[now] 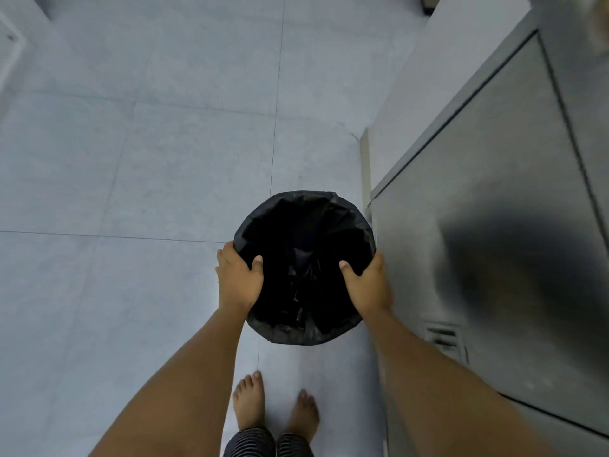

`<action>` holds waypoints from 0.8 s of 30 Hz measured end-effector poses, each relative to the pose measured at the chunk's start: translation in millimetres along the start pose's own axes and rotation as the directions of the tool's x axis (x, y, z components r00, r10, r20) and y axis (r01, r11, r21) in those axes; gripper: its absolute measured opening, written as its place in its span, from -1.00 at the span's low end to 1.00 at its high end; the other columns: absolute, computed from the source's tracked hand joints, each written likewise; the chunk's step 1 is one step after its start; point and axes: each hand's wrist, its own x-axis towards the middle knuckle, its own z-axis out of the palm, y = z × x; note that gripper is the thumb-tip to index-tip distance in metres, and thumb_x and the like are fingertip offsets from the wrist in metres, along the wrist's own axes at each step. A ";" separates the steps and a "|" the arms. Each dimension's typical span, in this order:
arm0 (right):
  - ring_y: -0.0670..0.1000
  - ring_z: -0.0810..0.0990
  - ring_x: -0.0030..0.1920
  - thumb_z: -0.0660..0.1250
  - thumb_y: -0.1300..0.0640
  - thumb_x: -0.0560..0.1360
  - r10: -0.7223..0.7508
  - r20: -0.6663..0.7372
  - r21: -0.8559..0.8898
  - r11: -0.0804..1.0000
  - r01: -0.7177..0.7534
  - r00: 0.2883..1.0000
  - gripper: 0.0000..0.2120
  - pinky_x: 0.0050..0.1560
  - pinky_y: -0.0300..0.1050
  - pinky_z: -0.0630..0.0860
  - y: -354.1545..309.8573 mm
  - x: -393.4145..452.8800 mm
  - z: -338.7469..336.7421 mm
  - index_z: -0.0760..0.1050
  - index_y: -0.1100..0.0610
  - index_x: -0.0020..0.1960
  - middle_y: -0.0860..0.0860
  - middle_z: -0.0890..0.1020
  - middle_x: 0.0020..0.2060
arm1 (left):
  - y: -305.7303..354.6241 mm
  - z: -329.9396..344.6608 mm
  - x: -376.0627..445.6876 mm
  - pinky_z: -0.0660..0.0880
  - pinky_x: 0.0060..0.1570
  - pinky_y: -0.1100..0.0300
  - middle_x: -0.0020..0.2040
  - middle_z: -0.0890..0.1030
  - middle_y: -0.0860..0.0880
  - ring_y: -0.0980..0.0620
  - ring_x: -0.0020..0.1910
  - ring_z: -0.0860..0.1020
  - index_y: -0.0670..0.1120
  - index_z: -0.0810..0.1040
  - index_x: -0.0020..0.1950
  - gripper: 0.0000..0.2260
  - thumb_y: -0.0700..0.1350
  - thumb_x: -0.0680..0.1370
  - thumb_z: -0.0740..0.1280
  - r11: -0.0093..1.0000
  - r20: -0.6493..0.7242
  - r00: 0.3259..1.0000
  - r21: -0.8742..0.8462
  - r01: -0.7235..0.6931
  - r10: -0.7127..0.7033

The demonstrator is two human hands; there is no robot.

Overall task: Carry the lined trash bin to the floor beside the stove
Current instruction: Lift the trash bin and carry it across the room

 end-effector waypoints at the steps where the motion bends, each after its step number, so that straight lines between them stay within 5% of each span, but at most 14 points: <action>1: 0.23 0.47 0.38 0.32 -0.27 0.46 -0.002 -0.002 -0.004 1.000 0.002 1.000 -0.16 0.29 0.24 0.49 -11.0 -10.3 -13.5 0.08 0.08 0.57 0.10 0.40 0.46 | 13.3 -12.6 -9.5 0.43 0.36 -0.23 0.40 0.40 -0.18 -0.30 0.37 0.44 -0.15 0.30 0.49 -0.49 -0.04 0.58 0.31 1.000 -0.007 1.000 -0.003 -0.006 0.006; 13: 0.28 0.45 0.37 0.32 -0.22 0.50 -0.168 0.005 -0.002 0.986 0.168 0.986 -0.17 0.34 0.20 0.44 -143.3 -119.2 -174.5 0.07 0.15 0.57 0.17 0.37 0.46 | 165.4 -157.4 -118.9 0.36 0.39 -0.24 0.39 0.39 -0.25 -0.37 0.37 0.42 -0.21 0.28 0.51 -0.41 -0.02 0.56 0.35 0.998 -0.092 0.994 -0.021 -0.064 0.062; 24: 0.29 0.49 0.33 0.31 -0.29 0.46 -0.222 0.031 -0.075 0.972 0.224 0.975 -0.16 0.29 0.20 0.48 -189.6 -133.5 -230.8 0.13 0.17 0.52 0.20 0.42 0.41 | 207.5 -189.9 -152.9 0.49 0.31 -0.23 0.32 0.51 -0.23 -0.32 0.27 0.55 -0.20 0.37 0.44 -0.46 -0.02 0.52 0.37 0.980 -0.088 0.994 -0.182 -0.081 0.065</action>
